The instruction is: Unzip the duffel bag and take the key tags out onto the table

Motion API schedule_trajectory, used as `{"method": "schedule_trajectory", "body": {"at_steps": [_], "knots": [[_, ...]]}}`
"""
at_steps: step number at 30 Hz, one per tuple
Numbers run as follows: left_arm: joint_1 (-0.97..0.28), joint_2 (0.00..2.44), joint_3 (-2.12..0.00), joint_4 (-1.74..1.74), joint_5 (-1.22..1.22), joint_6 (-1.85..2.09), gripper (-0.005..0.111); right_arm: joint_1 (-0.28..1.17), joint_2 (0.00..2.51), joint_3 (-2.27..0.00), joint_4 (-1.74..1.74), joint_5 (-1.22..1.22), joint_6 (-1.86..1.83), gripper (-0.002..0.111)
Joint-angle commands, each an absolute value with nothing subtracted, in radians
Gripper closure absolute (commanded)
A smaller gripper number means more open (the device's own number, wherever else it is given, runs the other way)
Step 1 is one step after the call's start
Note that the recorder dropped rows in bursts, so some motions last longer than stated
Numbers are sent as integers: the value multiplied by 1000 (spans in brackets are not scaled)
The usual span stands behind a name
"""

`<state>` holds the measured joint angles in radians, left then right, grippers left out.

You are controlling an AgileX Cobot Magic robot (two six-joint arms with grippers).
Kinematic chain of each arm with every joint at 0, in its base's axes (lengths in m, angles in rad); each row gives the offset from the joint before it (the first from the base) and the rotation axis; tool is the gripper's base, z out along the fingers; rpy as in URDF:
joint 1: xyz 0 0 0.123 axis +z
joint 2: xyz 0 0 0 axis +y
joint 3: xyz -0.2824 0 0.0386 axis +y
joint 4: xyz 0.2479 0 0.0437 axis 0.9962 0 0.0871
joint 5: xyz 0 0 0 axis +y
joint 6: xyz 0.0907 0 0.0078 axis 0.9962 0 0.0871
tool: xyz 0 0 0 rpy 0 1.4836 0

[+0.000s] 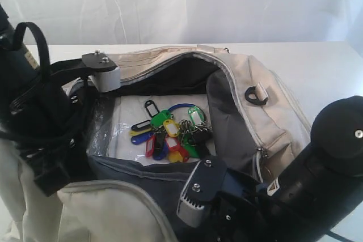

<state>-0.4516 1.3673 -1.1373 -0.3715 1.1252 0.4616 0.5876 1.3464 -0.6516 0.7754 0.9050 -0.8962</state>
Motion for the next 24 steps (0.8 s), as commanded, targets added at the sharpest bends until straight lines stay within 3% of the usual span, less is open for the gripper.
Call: {"method": "schedule_trajectory", "body": {"at_steps": [1,9,24], "knots": [[-455,1287,-1043,-400,1221,463,107,590,1297,-677,733,919,-892,49],[-455,1146,-836,-417,1216,415,107,588,1204,-699,703,904,-886,49],[-455,1119,-626,-226,858,197,107,588,1183,-697,663,853,-827,49]]}}
